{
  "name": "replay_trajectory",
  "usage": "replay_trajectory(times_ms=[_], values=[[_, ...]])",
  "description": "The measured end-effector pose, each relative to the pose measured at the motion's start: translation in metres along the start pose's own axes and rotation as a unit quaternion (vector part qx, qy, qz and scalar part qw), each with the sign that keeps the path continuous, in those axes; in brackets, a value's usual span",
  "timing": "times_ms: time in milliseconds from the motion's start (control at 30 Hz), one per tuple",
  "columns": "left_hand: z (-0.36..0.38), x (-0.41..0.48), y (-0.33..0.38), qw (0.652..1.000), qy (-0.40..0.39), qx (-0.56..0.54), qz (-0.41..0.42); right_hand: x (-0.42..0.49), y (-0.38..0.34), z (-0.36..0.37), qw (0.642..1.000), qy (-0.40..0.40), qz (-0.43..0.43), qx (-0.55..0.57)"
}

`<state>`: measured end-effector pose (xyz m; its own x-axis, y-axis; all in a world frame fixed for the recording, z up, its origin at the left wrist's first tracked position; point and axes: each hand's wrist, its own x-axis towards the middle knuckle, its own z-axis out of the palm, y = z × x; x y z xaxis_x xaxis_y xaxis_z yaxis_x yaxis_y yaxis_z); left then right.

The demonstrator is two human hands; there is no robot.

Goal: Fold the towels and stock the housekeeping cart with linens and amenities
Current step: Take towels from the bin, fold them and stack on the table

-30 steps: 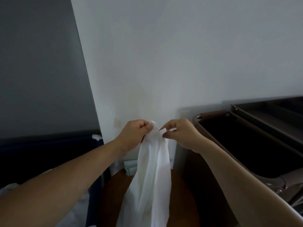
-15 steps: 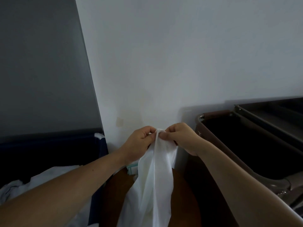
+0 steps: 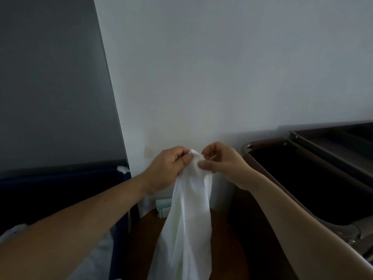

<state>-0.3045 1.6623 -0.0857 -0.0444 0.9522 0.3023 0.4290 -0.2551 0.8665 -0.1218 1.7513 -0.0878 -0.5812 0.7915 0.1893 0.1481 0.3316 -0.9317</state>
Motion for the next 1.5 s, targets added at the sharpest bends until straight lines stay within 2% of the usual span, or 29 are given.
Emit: replay_trajectory(times_ms=[200,300,433,500,533,633,700,800,1000,1100,1233,1400,1500], values=[[-0.027,0.043,0.07,0.991,0.081,-0.081,0.073,0.011,-0.03,-0.001,0.989,-0.031,-0.088,0.111],[-0.037,0.059,0.107,0.982,0.103,0.036,0.155,0.015,-0.051,-0.001,0.982,0.015,-0.118,0.149],[-0.052,0.072,0.12,0.939,0.207,0.176,0.211,0.017,-0.079,-0.014,0.952,0.156,-0.174,0.196],[-0.056,0.075,0.118,0.926,0.245,0.192,0.215,0.018,-0.09,-0.02,0.946,0.145,-0.201,0.211],[-0.056,0.076,0.116,0.924,0.253,0.194,0.21,0.019,-0.091,-0.02,0.954,0.123,-0.191,0.197],[-0.054,0.074,0.104,0.939,0.222,0.198,0.173,0.016,-0.078,-0.012,0.994,0.046,-0.069,0.066],[-0.05,0.068,0.093,0.955,0.176,0.19,0.147,0.013,-0.069,-0.009,0.996,0.008,-0.037,0.082],[-0.041,0.061,0.084,0.97,0.151,0.142,0.127,0.009,-0.071,-0.013,0.978,0.013,-0.099,0.184],[-0.031,0.053,0.085,0.978,0.125,0.111,0.121,-0.001,-0.055,-0.003,0.981,0.033,-0.127,0.145],[-0.025,0.05,0.084,0.98,0.11,0.106,0.129,-0.005,-0.048,0.001,0.987,0.059,-0.139,0.062],[-0.026,0.046,0.082,0.975,0.112,0.129,0.144,-0.009,-0.031,0.004,0.985,0.09,-0.093,-0.113],[-0.03,0.041,0.074,0.966,0.109,0.187,0.143,-0.016,-0.014,-0.002,0.965,0.178,-0.129,-0.141],[-0.032,0.041,0.074,0.963,0.121,0.189,0.147,-0.02,-0.008,-0.003,0.964,0.128,-0.146,-0.179]])
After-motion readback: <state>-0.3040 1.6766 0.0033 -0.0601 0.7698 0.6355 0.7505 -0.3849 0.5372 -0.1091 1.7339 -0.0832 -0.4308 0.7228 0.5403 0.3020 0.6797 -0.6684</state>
